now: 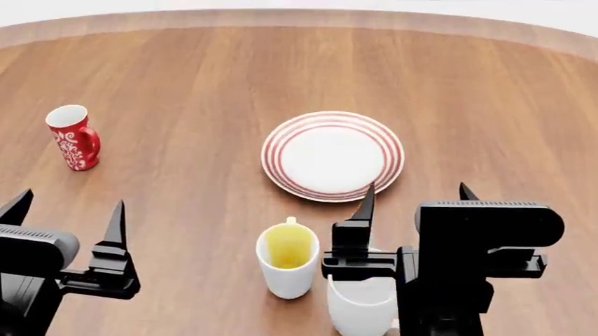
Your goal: Pick up the red mug and put it on the plate
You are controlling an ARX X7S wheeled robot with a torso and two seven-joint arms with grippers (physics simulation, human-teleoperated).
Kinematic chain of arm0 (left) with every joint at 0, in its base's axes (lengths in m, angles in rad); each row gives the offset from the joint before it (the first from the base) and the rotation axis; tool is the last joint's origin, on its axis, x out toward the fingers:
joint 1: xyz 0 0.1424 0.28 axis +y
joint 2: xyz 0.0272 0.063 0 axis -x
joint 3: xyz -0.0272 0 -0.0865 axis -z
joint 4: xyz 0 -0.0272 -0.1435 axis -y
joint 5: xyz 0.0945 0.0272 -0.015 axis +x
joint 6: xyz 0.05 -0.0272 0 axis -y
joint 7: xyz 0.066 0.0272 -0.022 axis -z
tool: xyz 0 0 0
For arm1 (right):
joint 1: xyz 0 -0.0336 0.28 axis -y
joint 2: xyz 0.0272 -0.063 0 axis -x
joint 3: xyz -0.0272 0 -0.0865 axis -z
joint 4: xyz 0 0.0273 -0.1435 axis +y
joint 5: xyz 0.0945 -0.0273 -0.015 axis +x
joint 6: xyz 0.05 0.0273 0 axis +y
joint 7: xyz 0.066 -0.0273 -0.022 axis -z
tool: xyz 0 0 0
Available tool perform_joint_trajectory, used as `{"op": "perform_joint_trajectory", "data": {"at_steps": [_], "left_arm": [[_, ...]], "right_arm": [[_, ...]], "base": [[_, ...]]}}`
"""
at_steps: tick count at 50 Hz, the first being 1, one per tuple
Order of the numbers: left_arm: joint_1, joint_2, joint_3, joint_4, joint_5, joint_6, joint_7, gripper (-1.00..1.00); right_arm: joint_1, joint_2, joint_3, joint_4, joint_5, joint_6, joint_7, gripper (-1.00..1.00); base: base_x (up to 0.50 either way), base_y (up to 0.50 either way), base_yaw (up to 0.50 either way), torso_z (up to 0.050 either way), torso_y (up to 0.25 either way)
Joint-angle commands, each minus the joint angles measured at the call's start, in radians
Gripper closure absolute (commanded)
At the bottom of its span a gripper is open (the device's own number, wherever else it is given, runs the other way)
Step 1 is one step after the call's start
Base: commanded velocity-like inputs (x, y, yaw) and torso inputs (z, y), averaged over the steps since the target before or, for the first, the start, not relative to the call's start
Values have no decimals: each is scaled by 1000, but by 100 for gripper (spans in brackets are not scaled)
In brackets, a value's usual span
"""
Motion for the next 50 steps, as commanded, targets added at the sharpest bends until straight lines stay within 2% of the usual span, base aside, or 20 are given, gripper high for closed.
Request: {"op": "perform_joint_trajectory", "data": {"at_steps": [1, 50], "left_arm": [[0, -7, 2, -1, -6, 2, -5, -100], [5, -31, 7, -1, -31, 8, -28, -100]], "right_arm": [[8, 7, -3, 0, 10, 8, 8, -100], [18, 33, -17, -1, 51, 21, 28, -100]], "base": [[500, 0, 0, 0, 0], [500, 0, 0, 0, 1]]}}
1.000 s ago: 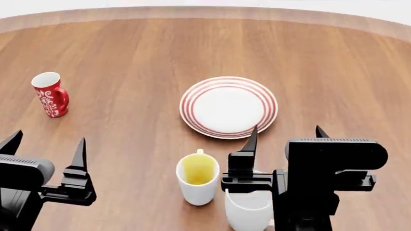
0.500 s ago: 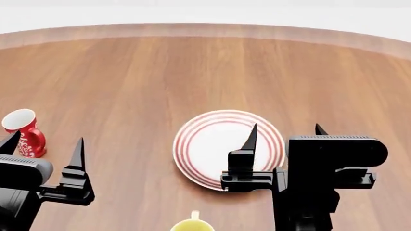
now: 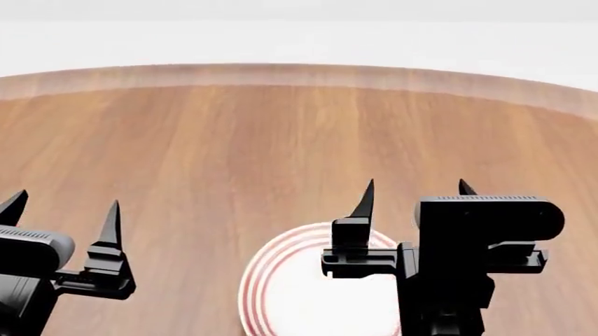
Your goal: Pick up the red mug and put it on the plate
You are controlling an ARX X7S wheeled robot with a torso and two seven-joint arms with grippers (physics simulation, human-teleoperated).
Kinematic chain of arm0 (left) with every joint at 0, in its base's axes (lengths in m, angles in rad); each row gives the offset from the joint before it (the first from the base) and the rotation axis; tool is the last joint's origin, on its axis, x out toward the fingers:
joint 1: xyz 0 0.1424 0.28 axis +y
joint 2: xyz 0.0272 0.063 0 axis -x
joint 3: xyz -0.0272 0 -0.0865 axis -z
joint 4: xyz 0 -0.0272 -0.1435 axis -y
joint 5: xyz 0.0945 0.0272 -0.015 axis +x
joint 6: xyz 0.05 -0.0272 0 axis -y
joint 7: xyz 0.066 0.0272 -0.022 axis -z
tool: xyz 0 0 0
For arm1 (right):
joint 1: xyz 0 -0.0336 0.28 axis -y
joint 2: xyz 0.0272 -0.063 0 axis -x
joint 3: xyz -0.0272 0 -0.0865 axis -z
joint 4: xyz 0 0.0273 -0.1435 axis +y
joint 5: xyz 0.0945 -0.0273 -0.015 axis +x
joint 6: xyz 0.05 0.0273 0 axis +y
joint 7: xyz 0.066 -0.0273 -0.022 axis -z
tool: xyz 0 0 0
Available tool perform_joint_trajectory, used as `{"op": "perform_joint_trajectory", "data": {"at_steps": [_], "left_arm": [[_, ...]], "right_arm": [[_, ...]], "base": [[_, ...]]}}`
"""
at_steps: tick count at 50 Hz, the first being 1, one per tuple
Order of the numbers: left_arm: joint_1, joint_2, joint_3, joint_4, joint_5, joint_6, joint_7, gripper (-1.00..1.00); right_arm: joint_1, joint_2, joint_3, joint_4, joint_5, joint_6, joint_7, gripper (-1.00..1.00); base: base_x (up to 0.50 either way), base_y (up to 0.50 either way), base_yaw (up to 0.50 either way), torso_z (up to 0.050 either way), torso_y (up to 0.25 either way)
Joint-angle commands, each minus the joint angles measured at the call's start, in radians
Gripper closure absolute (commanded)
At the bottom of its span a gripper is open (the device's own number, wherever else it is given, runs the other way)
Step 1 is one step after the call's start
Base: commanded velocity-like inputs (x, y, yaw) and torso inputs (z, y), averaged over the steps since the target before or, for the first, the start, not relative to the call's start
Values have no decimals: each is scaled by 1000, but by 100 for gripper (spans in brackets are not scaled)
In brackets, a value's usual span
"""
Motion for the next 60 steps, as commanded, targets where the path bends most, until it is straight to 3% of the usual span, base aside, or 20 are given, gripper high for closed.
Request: {"op": "perform_joint_trajectory", "data": {"at_steps": [1, 7, 23, 28, 35, 60], "left_arm": [[3, -4, 1, -2, -6, 4, -5, -100], [5, -6, 1, -6, -9, 10, -7, -100], [2, -9, 2, -27, -13, 5, -19, -100], [-27, 49, -81, -205, -21, 4, -106, -100], [-27, 115, -181, -268, -37, 16, -226, -100], [-48, 124, -243, -555, -89, 112, -251, -100]], "right_arm": [[0, 5, -5, 6, 7, -5, 4, -100], [-2, 6, -8, 14, 7, -21, 7, -100], [-2, 12, -19, 19, 7, -14, 26, -100], [-3, 13, -19, 29, 8, -22, 28, -100], [-6, 14, -23, 41, 10, -33, 30, -100], [-6, 21, -32, 57, 23, -42, 41, -100]], "base": [[500, 0, 0, 0, 0], [441, 0, 0, 0, 2], [0, 0, 0, 0, 0], [0, 0, 0, 0, 0], [0, 0, 0, 0, 0], [0, 0, 0, 0, 0]]}}
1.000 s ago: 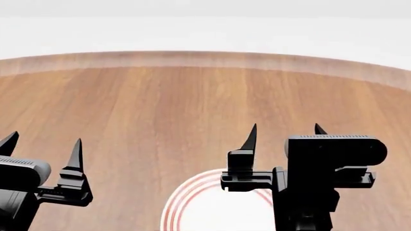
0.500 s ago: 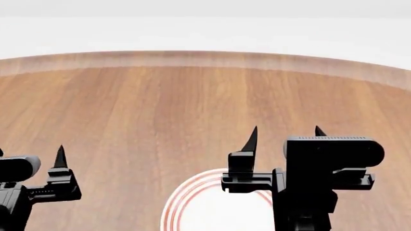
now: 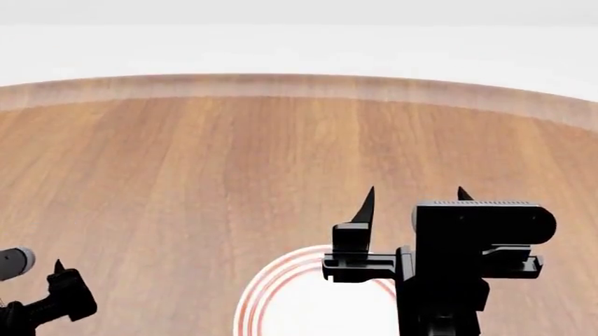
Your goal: Pick up the red mug and put it on the plate
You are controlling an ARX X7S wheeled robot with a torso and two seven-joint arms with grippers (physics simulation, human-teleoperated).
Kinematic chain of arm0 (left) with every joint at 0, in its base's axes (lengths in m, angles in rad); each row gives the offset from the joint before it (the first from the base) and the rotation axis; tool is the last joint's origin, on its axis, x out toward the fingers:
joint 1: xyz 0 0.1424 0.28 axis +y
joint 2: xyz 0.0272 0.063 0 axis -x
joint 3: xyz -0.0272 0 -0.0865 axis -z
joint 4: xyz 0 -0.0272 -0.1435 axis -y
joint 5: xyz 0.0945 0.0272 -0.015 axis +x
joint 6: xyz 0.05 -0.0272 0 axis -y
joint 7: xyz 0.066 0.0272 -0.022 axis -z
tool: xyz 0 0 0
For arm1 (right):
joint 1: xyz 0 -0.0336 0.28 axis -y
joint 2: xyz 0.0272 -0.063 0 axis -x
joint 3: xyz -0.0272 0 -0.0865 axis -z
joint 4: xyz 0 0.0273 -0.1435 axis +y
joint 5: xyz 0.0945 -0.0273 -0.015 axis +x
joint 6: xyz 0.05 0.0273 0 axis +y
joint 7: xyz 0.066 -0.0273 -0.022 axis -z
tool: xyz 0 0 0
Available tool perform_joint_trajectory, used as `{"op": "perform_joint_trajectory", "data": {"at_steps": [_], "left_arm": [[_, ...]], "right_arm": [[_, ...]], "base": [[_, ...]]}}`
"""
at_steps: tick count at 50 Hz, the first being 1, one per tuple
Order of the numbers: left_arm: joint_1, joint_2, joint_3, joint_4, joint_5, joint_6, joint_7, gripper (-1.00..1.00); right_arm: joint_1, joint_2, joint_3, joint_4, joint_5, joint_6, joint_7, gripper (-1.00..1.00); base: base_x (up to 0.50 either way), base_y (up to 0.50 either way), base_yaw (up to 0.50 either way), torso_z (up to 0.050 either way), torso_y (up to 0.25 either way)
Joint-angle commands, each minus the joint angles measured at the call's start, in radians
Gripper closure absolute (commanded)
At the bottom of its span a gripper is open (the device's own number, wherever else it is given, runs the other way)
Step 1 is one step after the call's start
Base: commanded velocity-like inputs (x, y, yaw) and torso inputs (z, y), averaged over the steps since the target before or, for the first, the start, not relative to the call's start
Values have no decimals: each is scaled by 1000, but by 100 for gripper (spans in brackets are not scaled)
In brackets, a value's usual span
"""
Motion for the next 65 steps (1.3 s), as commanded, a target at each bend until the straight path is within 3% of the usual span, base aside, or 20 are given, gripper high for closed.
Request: {"op": "perform_joint_trajectory", "data": {"at_steps": [1, 22, 37, 65], "left_arm": [[-15, 8, -34, -112, -24, 29, -26, -100], [-36, -3, -78, -168, -44, 66, -89, -100], [-153, -39, -47, -373, -19, 107, -72, -100], [-214, -63, -71, -579, -28, 189, -82, -100]], "right_arm": [[-3, 3, -7, 10, 3, -11, 5, -100], [0, 9, -17, 28, 10, -17, 14, -100], [-8, 11, -27, 48, 14, -38, 17, -100], [-13, 16, -45, 72, 23, -58, 25, -100]], "base": [[0, 0, 0, 0, 0], [0, 0, 0, 0, 0], [0, 0, 0, 0, 0], [0, 0, 0, 0, 0]]}}
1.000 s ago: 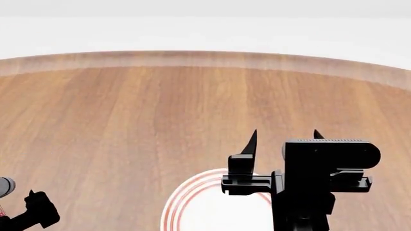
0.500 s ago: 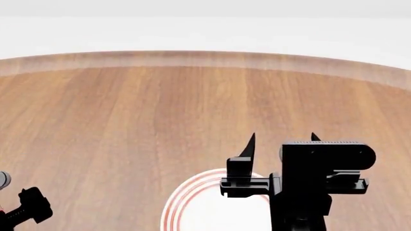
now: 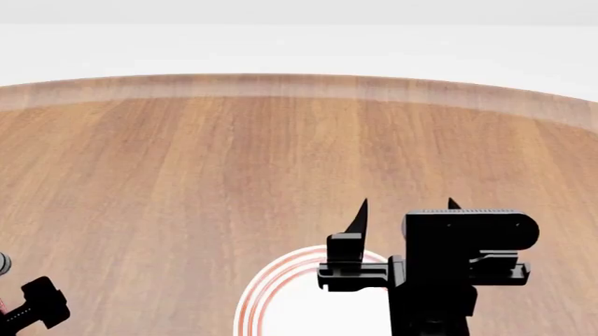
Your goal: Pick up the red mug and put it on the plate
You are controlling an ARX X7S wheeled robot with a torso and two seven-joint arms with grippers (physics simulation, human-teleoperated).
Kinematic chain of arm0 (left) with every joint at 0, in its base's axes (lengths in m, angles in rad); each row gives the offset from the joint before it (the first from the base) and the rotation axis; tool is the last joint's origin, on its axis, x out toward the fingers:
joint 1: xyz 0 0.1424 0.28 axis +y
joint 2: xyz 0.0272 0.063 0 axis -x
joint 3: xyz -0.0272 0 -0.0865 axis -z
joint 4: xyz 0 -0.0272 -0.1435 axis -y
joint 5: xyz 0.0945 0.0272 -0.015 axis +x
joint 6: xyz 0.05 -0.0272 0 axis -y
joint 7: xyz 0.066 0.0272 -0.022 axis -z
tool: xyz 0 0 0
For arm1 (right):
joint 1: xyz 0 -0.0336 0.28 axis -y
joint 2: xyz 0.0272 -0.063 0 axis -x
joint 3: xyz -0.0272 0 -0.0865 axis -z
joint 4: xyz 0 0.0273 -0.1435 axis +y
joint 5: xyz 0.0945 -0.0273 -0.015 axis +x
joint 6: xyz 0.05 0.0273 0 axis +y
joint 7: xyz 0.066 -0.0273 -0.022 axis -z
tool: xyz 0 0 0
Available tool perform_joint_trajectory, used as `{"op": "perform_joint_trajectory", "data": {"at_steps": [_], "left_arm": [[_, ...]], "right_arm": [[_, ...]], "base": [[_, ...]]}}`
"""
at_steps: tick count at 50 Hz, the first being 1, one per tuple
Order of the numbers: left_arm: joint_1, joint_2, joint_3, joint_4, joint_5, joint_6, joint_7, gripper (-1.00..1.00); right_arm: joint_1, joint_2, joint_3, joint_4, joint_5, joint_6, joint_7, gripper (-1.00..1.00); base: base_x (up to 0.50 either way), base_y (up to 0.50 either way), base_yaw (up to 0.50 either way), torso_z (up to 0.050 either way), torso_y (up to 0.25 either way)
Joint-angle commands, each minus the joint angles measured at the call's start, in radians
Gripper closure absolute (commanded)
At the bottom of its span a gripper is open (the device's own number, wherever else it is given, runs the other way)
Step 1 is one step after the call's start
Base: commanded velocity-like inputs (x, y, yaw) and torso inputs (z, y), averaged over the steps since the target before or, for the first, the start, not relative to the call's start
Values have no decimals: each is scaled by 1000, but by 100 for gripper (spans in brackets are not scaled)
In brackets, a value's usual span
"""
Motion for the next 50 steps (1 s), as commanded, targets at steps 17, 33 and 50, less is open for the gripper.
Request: {"op": "perform_joint_trajectory", "data": {"at_steps": [17, 33, 50], "left_arm": [[-98, -30, 6, -242, 15, 88, 16, -100], [-180, -46, 9, -408, 7, 97, 56, -100], [-194, -53, 2, -437, 7, 121, 36, 100]], "right_arm": [[-4, 5, -20, 25, 7, -24, 5, -100], [-6, 8, -27, 46, 12, -40, 7, -100], [-16, 12, -35, 58, 19, -59, 9, -100]], "base": [[0, 0, 0, 0, 1], [0, 0, 0, 0, 0], [0, 0, 0, 0, 0]]}}
